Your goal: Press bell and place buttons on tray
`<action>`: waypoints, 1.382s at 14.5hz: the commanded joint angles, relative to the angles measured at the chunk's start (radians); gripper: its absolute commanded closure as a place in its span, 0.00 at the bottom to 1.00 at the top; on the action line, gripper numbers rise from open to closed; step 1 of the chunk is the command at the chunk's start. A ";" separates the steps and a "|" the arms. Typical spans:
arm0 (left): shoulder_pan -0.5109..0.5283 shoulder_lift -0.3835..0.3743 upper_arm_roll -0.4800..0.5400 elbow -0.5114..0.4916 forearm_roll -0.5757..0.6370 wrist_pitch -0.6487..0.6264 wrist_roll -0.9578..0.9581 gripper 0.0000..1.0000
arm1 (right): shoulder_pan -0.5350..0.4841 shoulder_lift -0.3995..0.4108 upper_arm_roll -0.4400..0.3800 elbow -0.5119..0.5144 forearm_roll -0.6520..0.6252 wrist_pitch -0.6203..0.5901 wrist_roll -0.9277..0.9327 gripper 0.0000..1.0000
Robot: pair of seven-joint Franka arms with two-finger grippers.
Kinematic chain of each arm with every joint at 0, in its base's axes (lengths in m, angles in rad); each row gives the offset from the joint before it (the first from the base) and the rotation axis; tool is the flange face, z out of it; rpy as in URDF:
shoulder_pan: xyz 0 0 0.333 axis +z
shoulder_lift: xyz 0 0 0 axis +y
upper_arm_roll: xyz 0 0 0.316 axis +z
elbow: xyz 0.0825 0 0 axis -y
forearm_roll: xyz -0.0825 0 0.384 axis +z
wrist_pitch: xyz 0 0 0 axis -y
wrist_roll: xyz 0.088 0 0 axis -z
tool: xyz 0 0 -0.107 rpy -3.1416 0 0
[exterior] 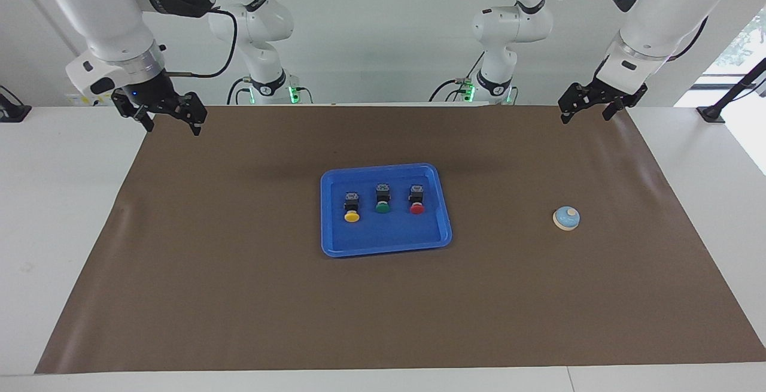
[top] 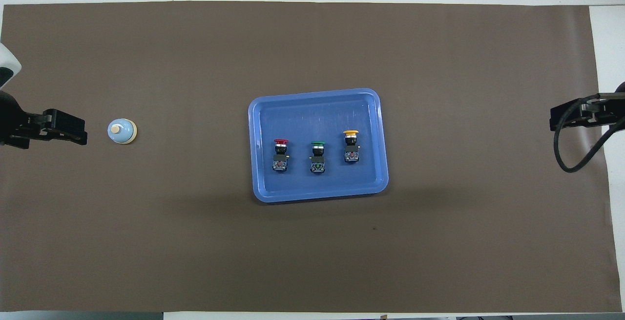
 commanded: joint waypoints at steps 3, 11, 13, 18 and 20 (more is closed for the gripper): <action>0.010 -0.013 -0.001 -0.003 0.000 -0.016 -0.005 0.00 | 0.002 -0.013 -0.005 -0.014 0.008 -0.004 -0.026 0.00; 0.018 -0.069 0.003 -0.133 0.002 0.071 0.030 0.00 | -0.009 -0.013 -0.007 -0.011 0.071 -0.016 -0.027 0.00; 0.035 -0.033 0.003 -0.135 0.002 0.108 0.052 0.00 | -0.011 -0.015 -0.007 -0.011 0.071 -0.015 -0.064 0.00; 0.064 0.040 0.014 -0.130 0.002 0.214 0.075 0.85 | -0.008 -0.015 -0.005 -0.012 0.067 -0.015 -0.096 0.00; 0.064 0.074 0.016 -0.127 0.002 0.251 0.075 1.00 | -0.008 -0.016 -0.005 -0.015 0.067 -0.010 -0.127 0.00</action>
